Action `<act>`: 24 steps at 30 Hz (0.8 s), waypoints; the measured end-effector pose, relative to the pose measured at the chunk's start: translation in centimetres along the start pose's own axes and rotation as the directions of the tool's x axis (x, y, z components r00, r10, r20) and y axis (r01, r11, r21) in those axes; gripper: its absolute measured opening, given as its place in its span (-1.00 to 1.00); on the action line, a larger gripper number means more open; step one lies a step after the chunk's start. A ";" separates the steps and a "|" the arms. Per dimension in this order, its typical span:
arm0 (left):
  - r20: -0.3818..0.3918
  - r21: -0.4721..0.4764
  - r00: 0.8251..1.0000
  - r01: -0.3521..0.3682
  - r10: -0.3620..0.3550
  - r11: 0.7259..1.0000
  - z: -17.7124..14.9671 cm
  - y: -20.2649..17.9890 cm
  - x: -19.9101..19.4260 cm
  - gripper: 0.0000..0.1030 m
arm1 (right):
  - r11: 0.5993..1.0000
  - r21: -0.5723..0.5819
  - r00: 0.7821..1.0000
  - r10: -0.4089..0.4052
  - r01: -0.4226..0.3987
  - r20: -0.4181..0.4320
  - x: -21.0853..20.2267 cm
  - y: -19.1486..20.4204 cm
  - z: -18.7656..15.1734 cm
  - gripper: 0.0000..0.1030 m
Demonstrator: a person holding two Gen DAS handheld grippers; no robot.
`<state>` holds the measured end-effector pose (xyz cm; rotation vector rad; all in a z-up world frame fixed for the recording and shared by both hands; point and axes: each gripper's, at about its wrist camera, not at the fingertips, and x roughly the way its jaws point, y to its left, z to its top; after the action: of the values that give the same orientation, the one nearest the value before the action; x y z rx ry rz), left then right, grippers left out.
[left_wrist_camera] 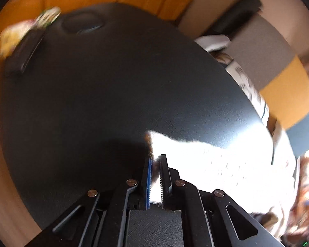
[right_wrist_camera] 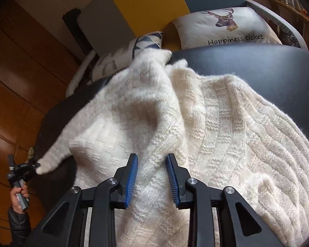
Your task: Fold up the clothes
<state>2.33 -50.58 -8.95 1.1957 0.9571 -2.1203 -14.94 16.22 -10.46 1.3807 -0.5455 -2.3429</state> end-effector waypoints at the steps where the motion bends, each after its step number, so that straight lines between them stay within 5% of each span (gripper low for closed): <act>1: 0.020 -0.025 1.000 -0.012 0.012 1.000 0.2 0.8 -0.7 -0.85 | 1.000 0.008 1.000 -0.001 0.001 0.024 -0.8 -0.5 0.6 -0.44; 6: 0.149 0.034 0.989 -0.012 0.007 0.999 0.4 -0.3 -5.7 -0.79 | 0.993 0.022 0.989 -0.117 0.115 0.086 -3.4 -3.9 4.1 -0.44; 9: 0.146 0.177 0.982 0.095 -0.121 0.980 -0.9 -4.3 -7.6 -0.54 | 0.985 0.000 0.983 -0.170 0.171 0.061 -2.9 -6.1 5.9 -0.44; 15: -0.008 0.488 0.964 0.236 -0.266 0.840 -6.6 -17.2 -6.0 -0.50 | 0.955 -0.142 0.964 -0.264 0.260 -0.016 1.0 -7.1 7.4 -0.38; 20: -0.141 0.601 0.936 0.340 -0.322 0.724 -11.9 -27.7 -3.3 -0.50 | 0.906 -0.251 0.924 -0.373 0.342 -0.088 5.0 -7.2 7.2 -0.37; 24: -0.164 0.694 0.941 0.323 -0.296 0.643 -15.3 -38.2 0.2 -0.50 | 0.806 -0.375 0.872 -0.489 0.458 0.014 5.5 -6.0 6.0 -0.43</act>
<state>-17.47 -15.19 -2.31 1.4978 0.3234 -2.9128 -23.48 19.48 -14.88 1.5482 0.3044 -2.5633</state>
